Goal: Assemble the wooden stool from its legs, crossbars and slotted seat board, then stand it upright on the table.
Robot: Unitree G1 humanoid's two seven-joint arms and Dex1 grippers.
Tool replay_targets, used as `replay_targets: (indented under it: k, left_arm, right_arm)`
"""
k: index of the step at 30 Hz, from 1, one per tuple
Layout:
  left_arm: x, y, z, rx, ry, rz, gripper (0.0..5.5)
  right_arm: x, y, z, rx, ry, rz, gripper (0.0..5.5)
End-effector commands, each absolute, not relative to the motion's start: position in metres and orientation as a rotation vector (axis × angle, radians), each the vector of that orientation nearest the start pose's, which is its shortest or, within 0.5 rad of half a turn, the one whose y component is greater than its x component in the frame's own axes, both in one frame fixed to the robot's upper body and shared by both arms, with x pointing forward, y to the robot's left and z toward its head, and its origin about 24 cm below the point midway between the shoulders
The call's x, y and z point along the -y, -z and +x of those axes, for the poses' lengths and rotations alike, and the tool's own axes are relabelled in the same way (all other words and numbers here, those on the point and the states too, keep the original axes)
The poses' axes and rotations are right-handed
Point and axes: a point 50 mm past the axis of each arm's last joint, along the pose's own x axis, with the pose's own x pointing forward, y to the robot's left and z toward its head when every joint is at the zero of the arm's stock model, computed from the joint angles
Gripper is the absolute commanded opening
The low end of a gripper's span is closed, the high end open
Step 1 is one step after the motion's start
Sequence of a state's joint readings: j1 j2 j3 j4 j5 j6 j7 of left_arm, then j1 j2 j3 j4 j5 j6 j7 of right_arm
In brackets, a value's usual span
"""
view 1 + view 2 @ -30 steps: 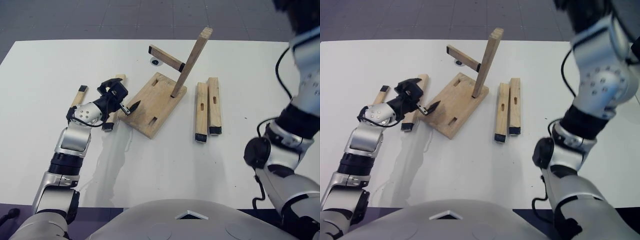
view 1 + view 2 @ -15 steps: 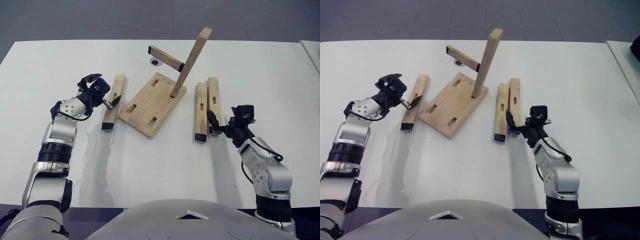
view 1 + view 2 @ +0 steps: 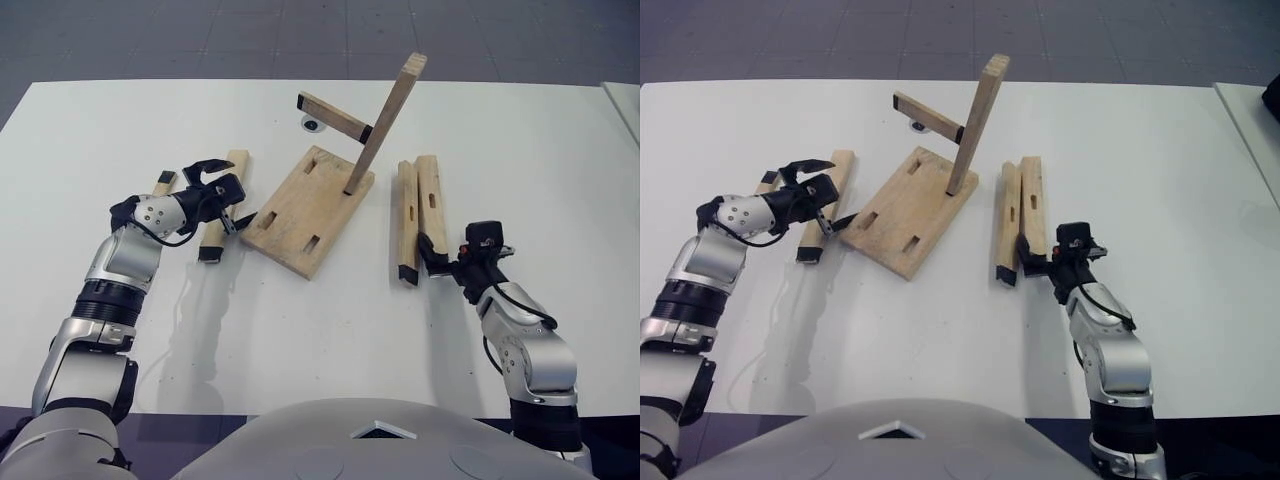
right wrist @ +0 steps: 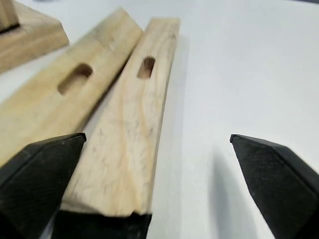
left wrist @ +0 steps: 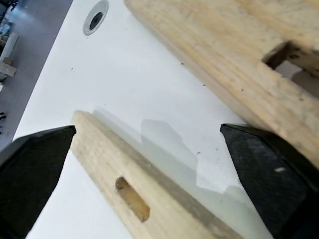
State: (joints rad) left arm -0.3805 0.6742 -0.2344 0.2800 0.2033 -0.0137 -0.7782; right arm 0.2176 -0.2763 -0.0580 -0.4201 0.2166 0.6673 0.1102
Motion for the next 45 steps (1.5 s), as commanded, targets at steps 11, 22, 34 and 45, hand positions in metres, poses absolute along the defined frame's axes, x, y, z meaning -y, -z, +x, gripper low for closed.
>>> replay_targets:
  k: [11,22,34,45]
  left_arm:
    - [-0.185,-0.075,0.268,-0.272,0.897,0.749,5.4]
    - [-0.167,-0.059,0.237,-0.357,0.985,0.692,5.4]
    - [-0.132,-0.061,0.246,-0.253,0.986,0.623,5.4]
    - [-0.088,-0.057,0.263,-0.191,1.023,0.453,5.4]
  right_arm:
    - [0.202,-0.034,0.207,-0.565,-0.074,-0.063,4.59]
    - [0.225,-0.04,0.206,-0.585,0.059,-0.123,2.88]
    - [0.219,-0.142,0.256,0.033,-0.189,0.235,2.11]
    - [0.192,-0.203,0.269,0.213,-0.632,0.478,2.11]
